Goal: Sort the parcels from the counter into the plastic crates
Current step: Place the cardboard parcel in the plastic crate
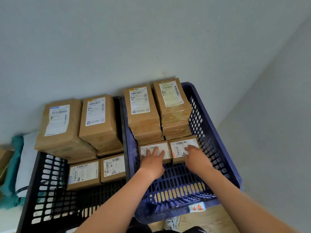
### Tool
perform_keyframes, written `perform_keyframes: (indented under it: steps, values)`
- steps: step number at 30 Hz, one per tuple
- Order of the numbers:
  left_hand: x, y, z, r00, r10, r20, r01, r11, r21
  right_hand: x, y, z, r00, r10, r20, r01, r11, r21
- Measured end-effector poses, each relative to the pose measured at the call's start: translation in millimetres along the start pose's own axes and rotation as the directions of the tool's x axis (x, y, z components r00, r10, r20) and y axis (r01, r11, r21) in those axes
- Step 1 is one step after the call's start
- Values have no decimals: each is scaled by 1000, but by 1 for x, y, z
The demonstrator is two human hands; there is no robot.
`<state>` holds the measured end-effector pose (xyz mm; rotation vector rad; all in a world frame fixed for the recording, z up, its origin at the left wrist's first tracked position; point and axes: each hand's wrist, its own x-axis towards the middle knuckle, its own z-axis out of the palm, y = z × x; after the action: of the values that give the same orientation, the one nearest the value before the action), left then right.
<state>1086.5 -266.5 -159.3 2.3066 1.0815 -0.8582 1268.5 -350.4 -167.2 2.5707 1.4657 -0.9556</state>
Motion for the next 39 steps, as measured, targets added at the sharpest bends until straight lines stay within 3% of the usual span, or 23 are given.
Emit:
perform_keyframes:
  steps: [4, 7, 10, 13, 16, 19, 22, 25, 28, 32, 39]
  values:
    - [4, 0, -2, 1000, 9, 7, -8, 1000, -26, 5, -9, 18, 971, 22, 236, 39, 968, -247]
    - [5, -1, -6, 1000, 18, -2, -18, 1000, 6, 10, -12, 13, 960, 28, 280, 67, 943, -326]
    - [8, 0, -20, 999, 28, 30, -27, 1000, -5, 18, -7, -6, 947, 14, 320, 82, 955, -285]
    - [8, -1, -38, 998, 27, 53, -24, 999, -48, 11, -13, -34, 943, -24, 331, 61, 993, -101]
    - [-9, 1, -53, 992, 87, -88, -103, 977, -187, -11, -29, -70, 977, -179, 115, 144, 955, 259]
    - [-46, 12, -72, 931, 140, -337, -302, 813, -497, -51, -40, -111, 940, -236, -245, 338, 723, 603]
    - [-92, 20, -94, 836, 103, -539, -500, 549, -670, -90, -36, -148, 844, -191, -502, 526, 479, 703]
    - [-121, 10, -102, 706, -8, -708, -652, 383, -654, -111, -16, -167, 771, -89, -630, 613, 370, 698]
    - [-129, -10, -99, 638, -142, -757, -709, 276, -649, -114, 8, -165, 732, -19, -682, 642, 357, 679]
    - [-139, -38, -92, 621, -256, -741, -699, 246, -671, -104, 26, -151, 759, 52, -649, 595, 348, 724]
    - [-174, -90, -62, 556, -448, -700, -679, 242, -693, -90, -7, -134, 811, -51, -584, 550, 407, 729]
